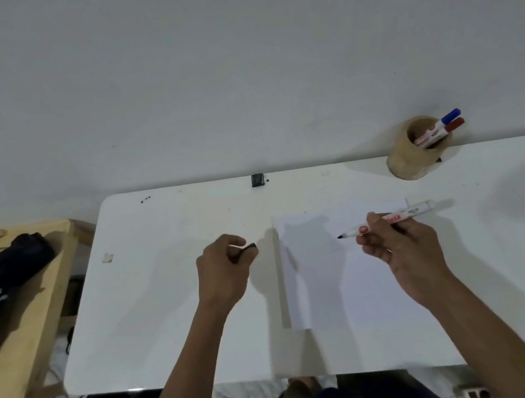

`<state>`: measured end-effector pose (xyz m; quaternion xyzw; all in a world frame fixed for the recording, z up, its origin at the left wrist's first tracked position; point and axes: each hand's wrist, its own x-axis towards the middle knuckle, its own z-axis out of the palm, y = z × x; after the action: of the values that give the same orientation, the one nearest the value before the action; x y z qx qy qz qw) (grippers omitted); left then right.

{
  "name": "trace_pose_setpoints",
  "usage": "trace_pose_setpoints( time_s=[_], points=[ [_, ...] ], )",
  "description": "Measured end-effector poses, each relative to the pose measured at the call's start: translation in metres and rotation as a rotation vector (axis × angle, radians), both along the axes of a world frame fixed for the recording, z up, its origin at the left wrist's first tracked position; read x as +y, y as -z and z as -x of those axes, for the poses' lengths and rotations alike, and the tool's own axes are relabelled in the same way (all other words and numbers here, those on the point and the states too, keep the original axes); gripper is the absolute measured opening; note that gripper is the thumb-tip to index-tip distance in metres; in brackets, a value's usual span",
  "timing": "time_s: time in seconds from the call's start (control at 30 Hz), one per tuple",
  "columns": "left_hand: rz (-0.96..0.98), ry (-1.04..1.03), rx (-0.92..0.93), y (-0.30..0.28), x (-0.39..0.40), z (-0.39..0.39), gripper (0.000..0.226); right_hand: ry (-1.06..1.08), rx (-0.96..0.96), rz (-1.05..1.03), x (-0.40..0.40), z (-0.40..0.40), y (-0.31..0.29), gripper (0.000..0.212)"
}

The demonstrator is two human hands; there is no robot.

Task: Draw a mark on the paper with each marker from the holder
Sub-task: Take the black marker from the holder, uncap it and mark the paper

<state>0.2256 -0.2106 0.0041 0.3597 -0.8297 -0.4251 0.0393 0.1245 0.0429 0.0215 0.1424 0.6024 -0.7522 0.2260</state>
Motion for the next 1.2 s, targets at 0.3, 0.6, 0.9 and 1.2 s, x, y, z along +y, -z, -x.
trace_pose_setpoints(
  time_s=[0.3,0.6,0.9,1.2],
  points=[
    [0.248,0.120,-0.113,0.043,-0.029,0.085,0.010,-0.065,0.012,-0.163,-0.008,-0.004,0.020,0.011],
    [0.238,0.146,-0.204,0.045,-0.032,0.097,0.032,-0.104,0.031,-0.227,-0.008,0.003,0.031,0.011],
    [0.489,0.304,0.040,0.055,0.039,0.008,0.045,-0.083,0.172,-0.186,-0.032,0.013,0.041,0.017],
    [0.568,0.472,-0.209,0.087,0.062,0.004,0.058,-0.317,0.442,-0.237,-0.080,0.040,0.075,0.014]
  ],
)
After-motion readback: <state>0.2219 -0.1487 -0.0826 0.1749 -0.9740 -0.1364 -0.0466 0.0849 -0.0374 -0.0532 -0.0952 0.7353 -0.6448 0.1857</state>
